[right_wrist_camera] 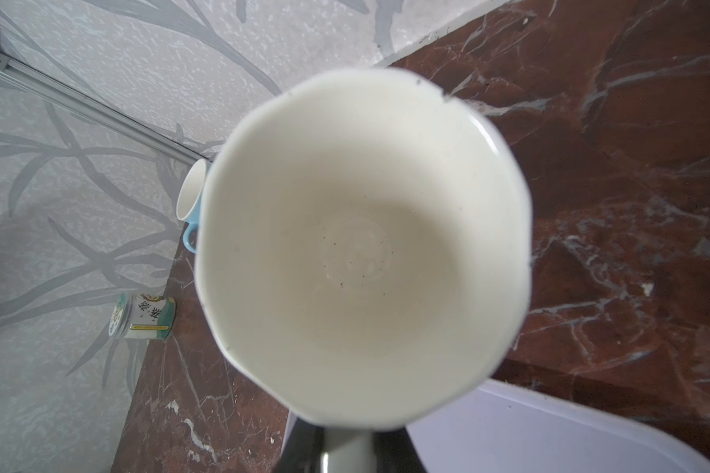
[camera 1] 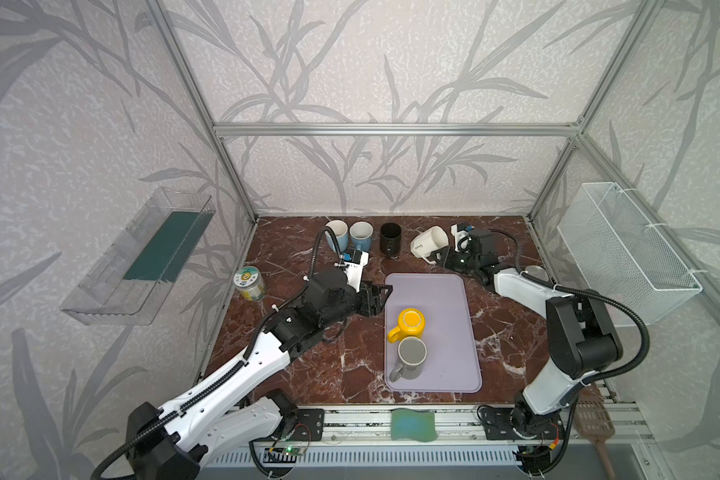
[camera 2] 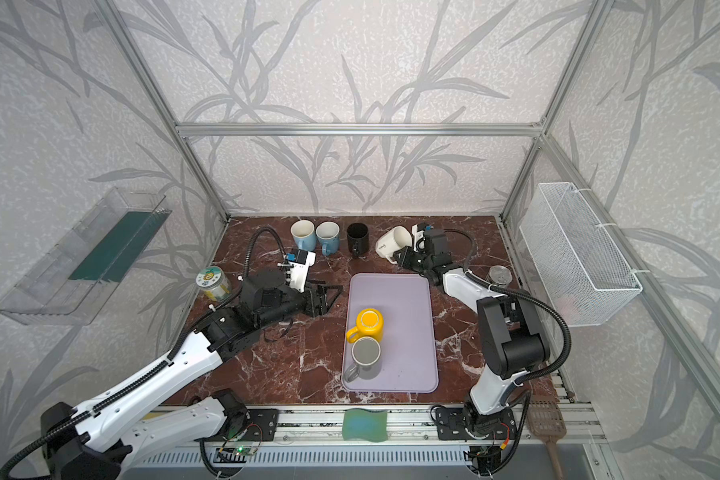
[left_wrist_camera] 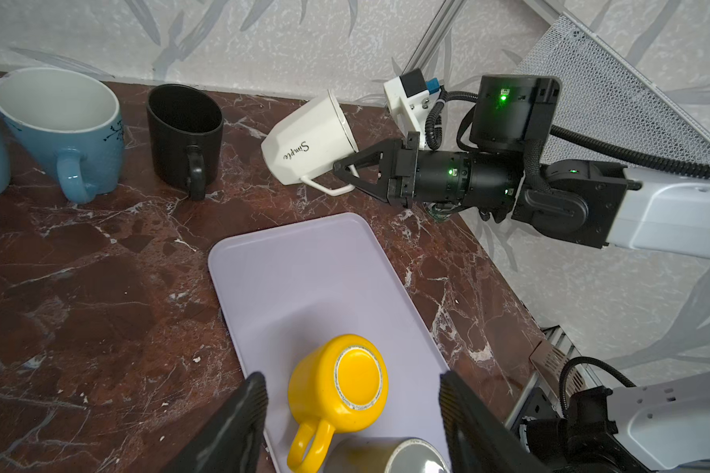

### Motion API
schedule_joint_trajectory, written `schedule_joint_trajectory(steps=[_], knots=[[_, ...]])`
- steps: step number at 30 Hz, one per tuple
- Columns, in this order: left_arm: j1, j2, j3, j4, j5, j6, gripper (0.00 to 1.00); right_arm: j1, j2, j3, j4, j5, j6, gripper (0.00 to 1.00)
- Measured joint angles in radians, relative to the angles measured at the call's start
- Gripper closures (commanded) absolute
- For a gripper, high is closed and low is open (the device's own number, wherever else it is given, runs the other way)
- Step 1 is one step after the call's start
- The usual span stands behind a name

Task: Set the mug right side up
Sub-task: 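Carry the white mug toward the far mugs with the right gripper while the left withdraws, then lower the white mug upright beside the black mug with the right gripper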

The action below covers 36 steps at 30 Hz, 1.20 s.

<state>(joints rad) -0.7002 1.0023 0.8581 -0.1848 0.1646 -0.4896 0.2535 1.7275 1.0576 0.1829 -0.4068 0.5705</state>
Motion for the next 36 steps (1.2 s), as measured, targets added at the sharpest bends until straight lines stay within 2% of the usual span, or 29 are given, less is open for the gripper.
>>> schedule_joint_trajectory(steps=[22, 29, 36], knots=[[0.001, -0.029, 0.0, -0.052, -0.012, 0.009, 0.31, 0.019, 0.158, 0.207, -0.16, 0.106, -0.109, 1.0], [0.001, -0.048, 0.0, -0.077, -0.021, 0.011, 0.31, 0.053, 0.204, 0.263, -0.195, 0.15, -0.142, 1.0], [0.001, -0.071, 0.0, -0.108, -0.039, 0.02, 0.31, 0.122, 0.253, 0.341, -0.288, 0.261, -0.204, 1.0]])
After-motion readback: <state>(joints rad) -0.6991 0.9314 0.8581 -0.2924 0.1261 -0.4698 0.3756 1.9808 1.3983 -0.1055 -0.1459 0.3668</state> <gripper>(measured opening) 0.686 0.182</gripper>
